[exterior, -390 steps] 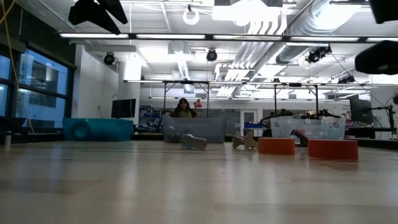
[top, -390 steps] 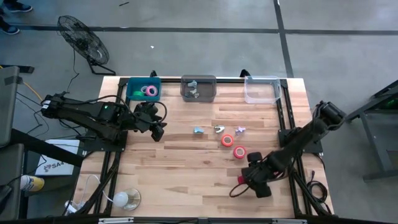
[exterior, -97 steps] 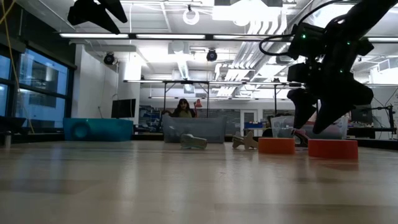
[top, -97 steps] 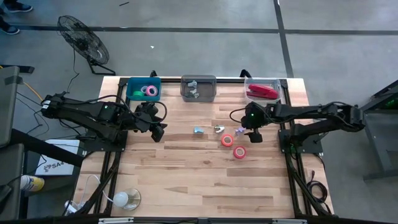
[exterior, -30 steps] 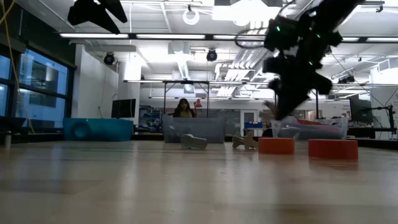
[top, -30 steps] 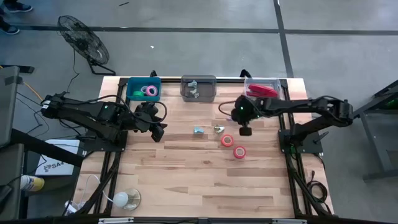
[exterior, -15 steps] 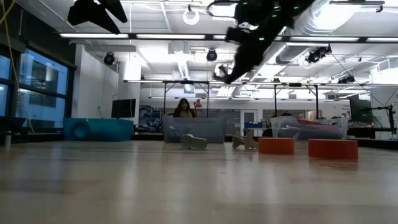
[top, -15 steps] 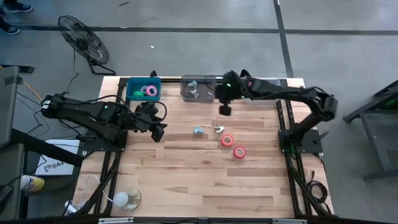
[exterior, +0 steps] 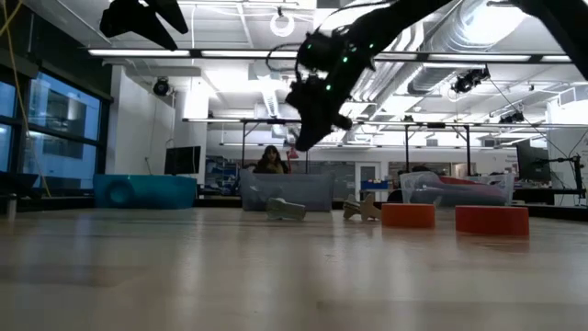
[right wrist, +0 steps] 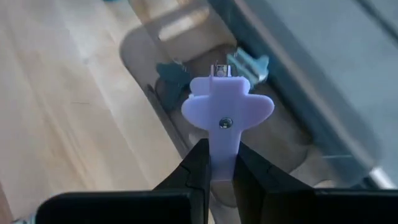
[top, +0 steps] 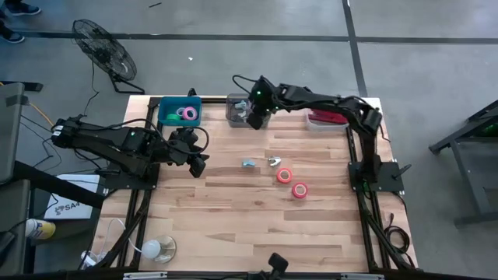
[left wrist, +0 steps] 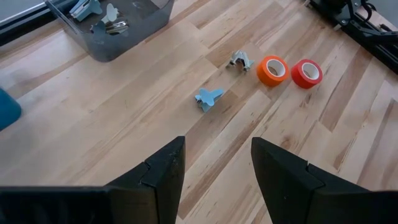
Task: Pick and place Stapler, Stapler remover, tape
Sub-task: Put the purple staple remover into the black bin, then put the white staple remover into the black bin
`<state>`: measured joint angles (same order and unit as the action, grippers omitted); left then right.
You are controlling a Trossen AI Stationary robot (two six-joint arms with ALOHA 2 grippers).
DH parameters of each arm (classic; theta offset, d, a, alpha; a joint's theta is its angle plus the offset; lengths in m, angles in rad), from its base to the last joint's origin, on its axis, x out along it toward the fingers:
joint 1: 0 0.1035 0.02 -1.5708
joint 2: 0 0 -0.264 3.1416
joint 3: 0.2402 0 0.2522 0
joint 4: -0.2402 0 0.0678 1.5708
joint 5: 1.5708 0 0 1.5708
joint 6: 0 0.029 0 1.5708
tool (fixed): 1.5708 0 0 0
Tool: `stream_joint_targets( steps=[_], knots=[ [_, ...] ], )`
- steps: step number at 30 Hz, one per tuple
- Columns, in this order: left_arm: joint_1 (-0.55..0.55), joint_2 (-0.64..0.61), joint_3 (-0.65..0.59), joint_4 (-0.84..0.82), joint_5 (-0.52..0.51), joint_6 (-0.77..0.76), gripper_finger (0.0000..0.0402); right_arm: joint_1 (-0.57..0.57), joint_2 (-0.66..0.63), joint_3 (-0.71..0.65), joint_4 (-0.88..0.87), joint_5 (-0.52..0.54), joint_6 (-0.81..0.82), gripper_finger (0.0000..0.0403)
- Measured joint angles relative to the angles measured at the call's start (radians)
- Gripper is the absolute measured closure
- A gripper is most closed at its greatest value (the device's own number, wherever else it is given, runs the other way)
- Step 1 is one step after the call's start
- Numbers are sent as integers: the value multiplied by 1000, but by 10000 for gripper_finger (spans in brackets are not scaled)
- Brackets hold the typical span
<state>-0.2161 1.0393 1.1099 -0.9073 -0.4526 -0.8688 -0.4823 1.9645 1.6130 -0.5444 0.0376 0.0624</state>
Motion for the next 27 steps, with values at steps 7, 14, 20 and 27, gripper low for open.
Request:
stream_joint_targets(
  steps=[7, 14, 20, 27],
  knots=[
    [0, 0, 0, 0, 0, 0, 220, -25, 95, 29, -65, -17, 93, 370],
    [0, 0, 0, 0, 0, 0, 220, -50, 118, 29, -109, -48, 99, 370],
    [0, 0, 0, 0, 0, 0, 220, -50, 118, 29, -122, -47, 98, 322],
    [0, 0, 0, 0, 0, 0, 220, -50, 118, 29, -125, -50, 95, 293]
  ],
)
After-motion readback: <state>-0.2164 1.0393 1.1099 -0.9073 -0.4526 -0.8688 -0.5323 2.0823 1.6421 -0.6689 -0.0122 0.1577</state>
